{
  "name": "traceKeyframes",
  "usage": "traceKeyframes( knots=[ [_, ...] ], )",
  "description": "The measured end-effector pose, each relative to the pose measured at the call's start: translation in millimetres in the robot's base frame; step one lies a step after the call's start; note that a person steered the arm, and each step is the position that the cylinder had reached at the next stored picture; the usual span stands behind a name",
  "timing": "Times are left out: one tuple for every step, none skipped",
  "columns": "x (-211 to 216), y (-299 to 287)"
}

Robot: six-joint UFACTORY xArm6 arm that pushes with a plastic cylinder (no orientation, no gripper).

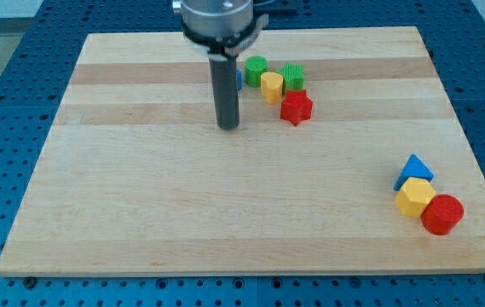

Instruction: Slide the red star to the bottom left of the yellow hexagon

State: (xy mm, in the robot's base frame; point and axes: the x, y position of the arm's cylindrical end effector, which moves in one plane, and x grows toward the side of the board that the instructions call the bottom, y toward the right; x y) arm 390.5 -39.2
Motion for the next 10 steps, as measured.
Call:
traceKeyframes(
  knots=[
    [-36, 14],
    [-39, 46],
    [-37, 72],
    [-30, 94],
    [-13, 114],
    [9, 125],
    [28, 133],
    [30, 145],
    [31, 157],
    [45, 159]
  ],
)
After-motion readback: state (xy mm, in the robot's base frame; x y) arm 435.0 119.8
